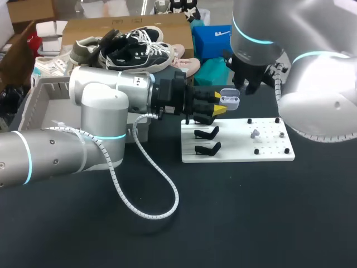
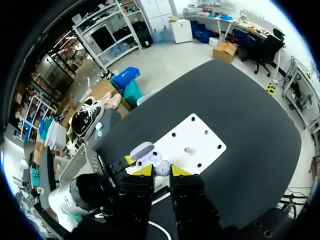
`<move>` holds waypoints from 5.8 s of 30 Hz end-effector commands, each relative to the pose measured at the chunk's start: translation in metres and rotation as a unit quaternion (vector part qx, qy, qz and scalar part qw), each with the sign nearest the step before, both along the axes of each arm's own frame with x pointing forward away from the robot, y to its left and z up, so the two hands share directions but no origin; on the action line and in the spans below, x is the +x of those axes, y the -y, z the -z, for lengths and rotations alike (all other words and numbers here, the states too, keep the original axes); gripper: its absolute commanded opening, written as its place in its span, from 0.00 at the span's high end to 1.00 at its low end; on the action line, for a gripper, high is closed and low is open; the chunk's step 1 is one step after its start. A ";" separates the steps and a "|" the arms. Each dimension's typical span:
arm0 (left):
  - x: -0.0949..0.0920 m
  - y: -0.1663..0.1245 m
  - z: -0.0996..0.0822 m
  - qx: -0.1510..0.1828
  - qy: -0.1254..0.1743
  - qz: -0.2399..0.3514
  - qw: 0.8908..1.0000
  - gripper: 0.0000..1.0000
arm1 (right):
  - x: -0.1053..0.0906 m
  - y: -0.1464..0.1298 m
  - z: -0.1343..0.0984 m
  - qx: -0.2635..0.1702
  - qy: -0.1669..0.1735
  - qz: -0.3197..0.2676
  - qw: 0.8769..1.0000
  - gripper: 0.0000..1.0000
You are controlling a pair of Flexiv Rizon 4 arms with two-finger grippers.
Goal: Pick up each earbud case from the left stands, insert the matching earbuds, close the lid, and place the case in the box.
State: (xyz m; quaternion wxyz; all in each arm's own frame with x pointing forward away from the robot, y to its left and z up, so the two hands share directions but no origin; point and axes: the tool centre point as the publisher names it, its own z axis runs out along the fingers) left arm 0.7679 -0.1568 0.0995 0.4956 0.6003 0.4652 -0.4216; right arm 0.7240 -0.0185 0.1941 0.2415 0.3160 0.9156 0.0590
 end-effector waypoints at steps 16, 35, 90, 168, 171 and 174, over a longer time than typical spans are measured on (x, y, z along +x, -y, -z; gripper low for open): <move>0.000 0.000 0.001 -0.001 0.001 0.000 1.000 1.00 | 0.018 -0.015 0.020 0.008 -0.014 0.005 1.000 1.00; 0.000 0.000 0.001 -0.001 0.001 0.000 1.000 1.00 | 0.022 -0.015 0.029 0.036 -0.021 0.058 0.997 1.00; 0.000 0.000 0.001 -0.001 0.001 0.000 1.000 1.00 | 0.037 -0.014 0.046 0.037 -0.035 0.066 0.997 1.00; 0.000 0.000 0.001 -0.001 0.001 0.000 1.000 1.00 | -0.012 0.041 0.128 0.023 0.009 -0.170 0.985 0.65; 0.000 0.000 0.001 -0.001 0.001 0.000 1.000 1.00 | -0.009 0.045 0.131 0.022 0.009 -0.181 0.983 0.59; 0.000 0.000 0.001 -0.001 0.001 0.000 1.000 1.00 | -0.005 0.051 0.134 0.021 0.003 -0.182 0.983 0.61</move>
